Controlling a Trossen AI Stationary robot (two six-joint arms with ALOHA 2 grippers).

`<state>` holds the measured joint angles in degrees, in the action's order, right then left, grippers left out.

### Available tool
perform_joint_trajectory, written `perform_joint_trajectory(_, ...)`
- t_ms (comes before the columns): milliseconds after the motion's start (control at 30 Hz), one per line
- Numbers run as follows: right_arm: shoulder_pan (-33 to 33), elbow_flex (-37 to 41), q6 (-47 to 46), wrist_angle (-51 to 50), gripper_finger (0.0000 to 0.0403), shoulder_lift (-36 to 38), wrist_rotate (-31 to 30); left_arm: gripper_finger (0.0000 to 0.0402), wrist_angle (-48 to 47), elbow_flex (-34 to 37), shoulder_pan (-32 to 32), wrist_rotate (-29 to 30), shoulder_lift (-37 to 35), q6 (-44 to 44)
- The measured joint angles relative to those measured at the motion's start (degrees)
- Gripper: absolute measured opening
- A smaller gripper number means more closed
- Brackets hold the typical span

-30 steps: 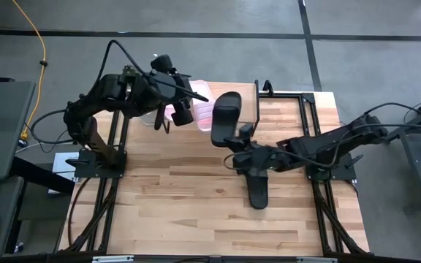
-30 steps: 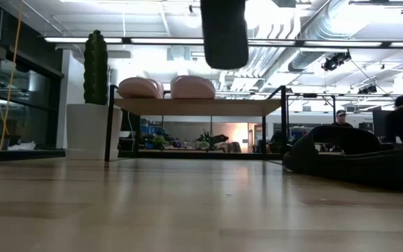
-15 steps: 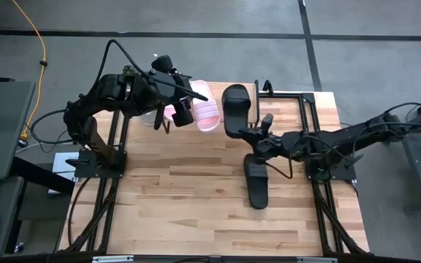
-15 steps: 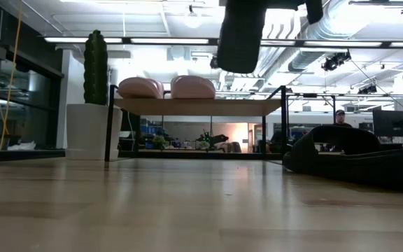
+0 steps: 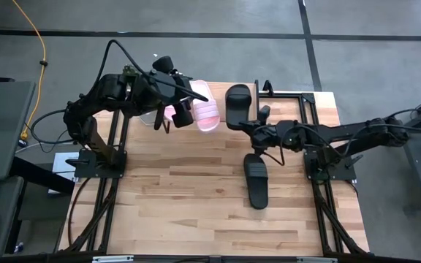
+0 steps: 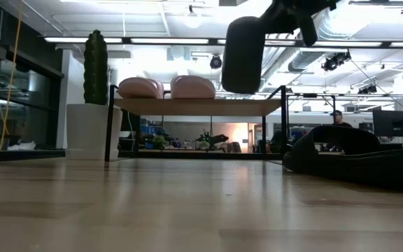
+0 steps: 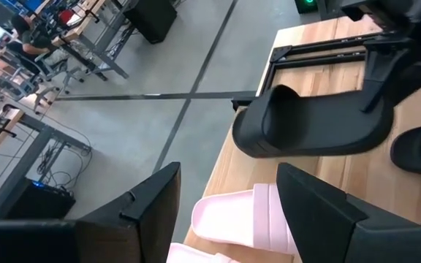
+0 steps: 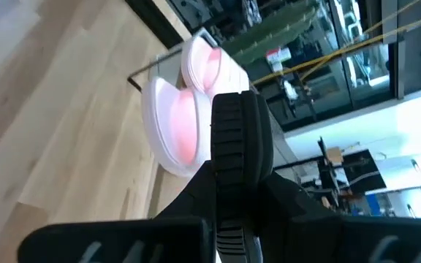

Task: Pick and place slides into the shelf
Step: Put the left black slipper on the shelf

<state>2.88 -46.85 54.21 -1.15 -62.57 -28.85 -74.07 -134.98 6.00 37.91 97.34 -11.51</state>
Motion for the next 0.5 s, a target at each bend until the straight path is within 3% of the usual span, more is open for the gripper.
perform_joint_trajectory(500,-9.32,0.0,-0.85,-3.14,0.003,-0.02,8.4,0.0213,-1.15,0.02,0.0,0.0,0.02,0.85)
